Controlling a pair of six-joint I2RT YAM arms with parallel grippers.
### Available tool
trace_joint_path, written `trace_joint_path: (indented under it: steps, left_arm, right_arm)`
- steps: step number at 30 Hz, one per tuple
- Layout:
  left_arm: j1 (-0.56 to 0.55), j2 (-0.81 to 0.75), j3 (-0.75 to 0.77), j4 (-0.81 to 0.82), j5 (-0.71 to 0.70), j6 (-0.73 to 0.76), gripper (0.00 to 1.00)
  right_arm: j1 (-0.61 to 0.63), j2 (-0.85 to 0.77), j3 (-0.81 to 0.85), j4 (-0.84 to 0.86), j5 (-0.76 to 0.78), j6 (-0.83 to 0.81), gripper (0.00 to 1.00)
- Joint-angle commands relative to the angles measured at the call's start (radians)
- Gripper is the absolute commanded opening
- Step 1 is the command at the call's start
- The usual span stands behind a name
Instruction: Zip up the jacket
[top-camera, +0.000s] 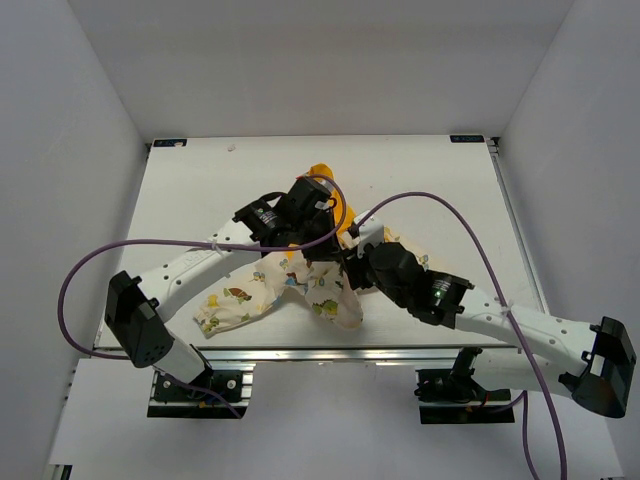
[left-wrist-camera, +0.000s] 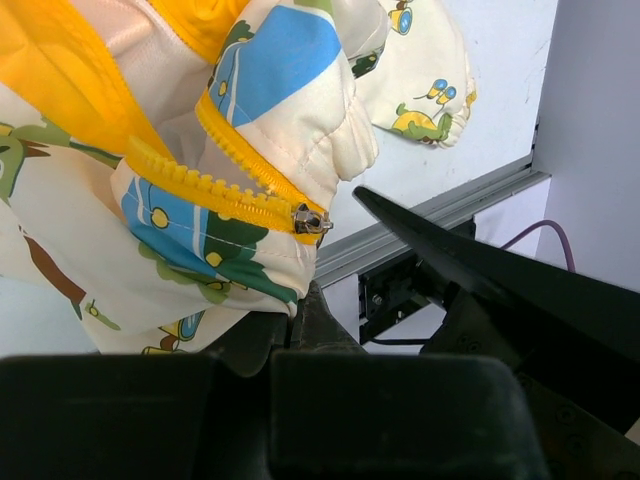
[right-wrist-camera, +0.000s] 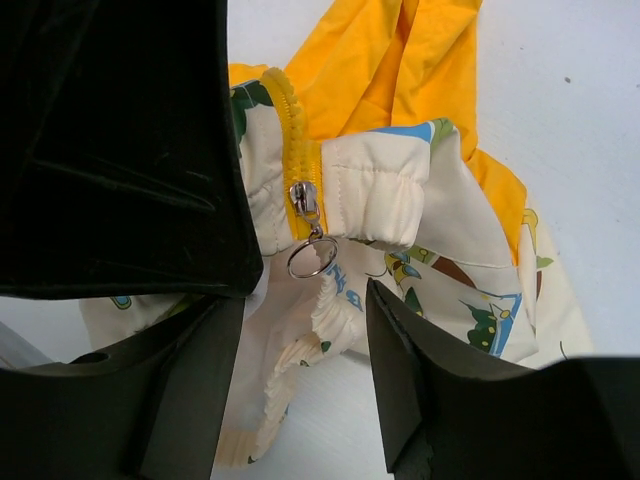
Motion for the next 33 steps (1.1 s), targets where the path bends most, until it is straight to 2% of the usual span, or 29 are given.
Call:
trace_joint_path:
  steps: [1,9,12,19,33]
  left_arm:
    - [0.003,-0.048,-0.015,0.049,0.042,0.0,0.0]
    - [0.003,-0.051,-0.044,0.071,0.074,0.001,0.0]
    - [0.003,-0.055,-0.053,0.075,0.084,0.003,0.0]
    - [0.001,-0.069,-0.061,0.048,0.066,0.009,0.0]
    - [0.01,-0.086,-0.042,0.008,0.029,0.026,0.0]
  right_arm:
    - [0.006,0.005,-0.008,0.114,0.03,0.009,0.57]
    - [0.004,0.002,-0.027,0.136,0.067,0.003,0.51]
    - [0.004,0.004,-0.039,0.176,0.08,-0.011,0.39]
    - [0.003,0.016,-0.037,0.2,0.122,-0.046,0.39]
    - [0.003,-0.067,-0.04,0.036,0.16,-0.026,0.42]
